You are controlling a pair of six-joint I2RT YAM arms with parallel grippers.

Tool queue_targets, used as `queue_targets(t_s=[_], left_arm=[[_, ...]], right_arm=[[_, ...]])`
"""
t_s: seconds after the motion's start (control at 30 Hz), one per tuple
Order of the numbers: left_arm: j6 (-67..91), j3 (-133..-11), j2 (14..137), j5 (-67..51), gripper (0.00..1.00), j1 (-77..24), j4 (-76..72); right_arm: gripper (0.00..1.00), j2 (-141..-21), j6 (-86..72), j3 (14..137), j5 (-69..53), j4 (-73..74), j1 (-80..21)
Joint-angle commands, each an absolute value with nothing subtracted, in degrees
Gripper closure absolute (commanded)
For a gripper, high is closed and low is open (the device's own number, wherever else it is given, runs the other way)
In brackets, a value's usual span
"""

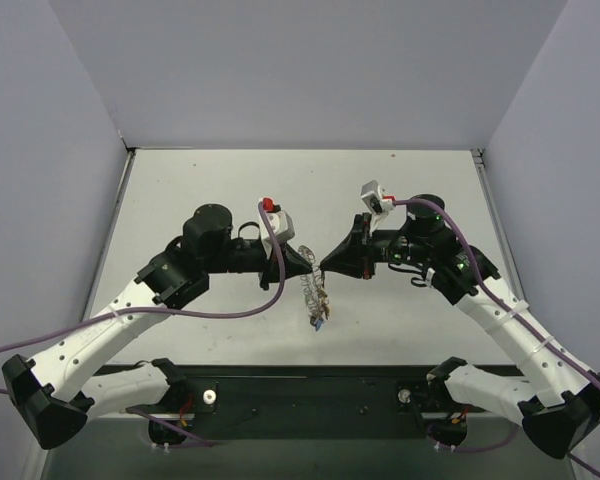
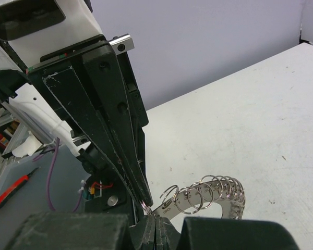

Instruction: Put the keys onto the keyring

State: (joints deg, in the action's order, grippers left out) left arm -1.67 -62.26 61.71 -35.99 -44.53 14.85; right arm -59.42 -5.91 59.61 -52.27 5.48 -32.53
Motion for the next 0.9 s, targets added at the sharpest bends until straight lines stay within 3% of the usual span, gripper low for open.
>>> queue_targets(t_s=[0.0,0.4,0.43,0.47,0.57,0.7,0.87], left_arm=[[1.6,-62.3,58.4,-35.7,1.00,-44.3,3.6],[3.5,-59.7,57.0,-35.6,1.00,-44.3,-3.8],[3.5,-59.7,57.0,-35.5,1.00,-44.3,-4.0],[3.5,-59.7,57.0,-35.6,1.00,-44.3,-4.0],[3.5,-59.8,57.0,-35.5,1.00,-44.3,-3.8],[3.3,-59.6,57.2,-35.3,1.00,-44.3,-3.3],[3.3,-59.3,57.0,-35.1,1.00,-44.3,-3.4]], right_arm=[[1.00,-60.0,-6.1,58.7,-54.3,3.3,-31.6],[1.00,-61.7,-6.9,57.1,-56.9,1.8,-31.5],[0.96,-61.8,-6.9,57.0,-57.3,1.9,-31.5],[0.82,-61.8,-6.8,56.8,-57.1,1.9,-31.4],[0.58,-60.6,-6.6,56.3,-55.2,1.8,-31.0],[0.45,-57.2,-6.4,56.2,-52.6,1.8,-30.4],[0.43,-54.6,-6.8,56.3,-51.3,0.5,-30.1]])
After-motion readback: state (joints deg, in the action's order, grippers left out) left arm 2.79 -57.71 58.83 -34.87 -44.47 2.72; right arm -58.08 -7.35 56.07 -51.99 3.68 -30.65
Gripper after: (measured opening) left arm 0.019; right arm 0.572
